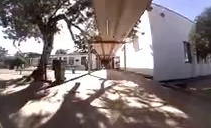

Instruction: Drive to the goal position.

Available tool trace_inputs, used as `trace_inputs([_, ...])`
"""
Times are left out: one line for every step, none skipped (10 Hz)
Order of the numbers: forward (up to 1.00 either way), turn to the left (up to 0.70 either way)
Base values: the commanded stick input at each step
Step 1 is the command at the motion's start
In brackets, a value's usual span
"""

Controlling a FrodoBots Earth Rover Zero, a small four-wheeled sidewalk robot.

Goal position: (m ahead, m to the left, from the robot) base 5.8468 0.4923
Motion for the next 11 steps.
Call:
trace_inputs([0.70,0.00])
trace_inputs([0.70,0.00])
trace_inputs([0.70,0.00])
trace_inputs([0.70,0.00])
trace_inputs([0.70,0.00])
trace_inputs([0.70,0.00])
trace_inputs([0.70,0.00])
trace_inputs([0.70,0.00])
trace_inputs([0.70,0.00])
trace_inputs([0.70,0.00])
trace_inputs([0.70,0.00])
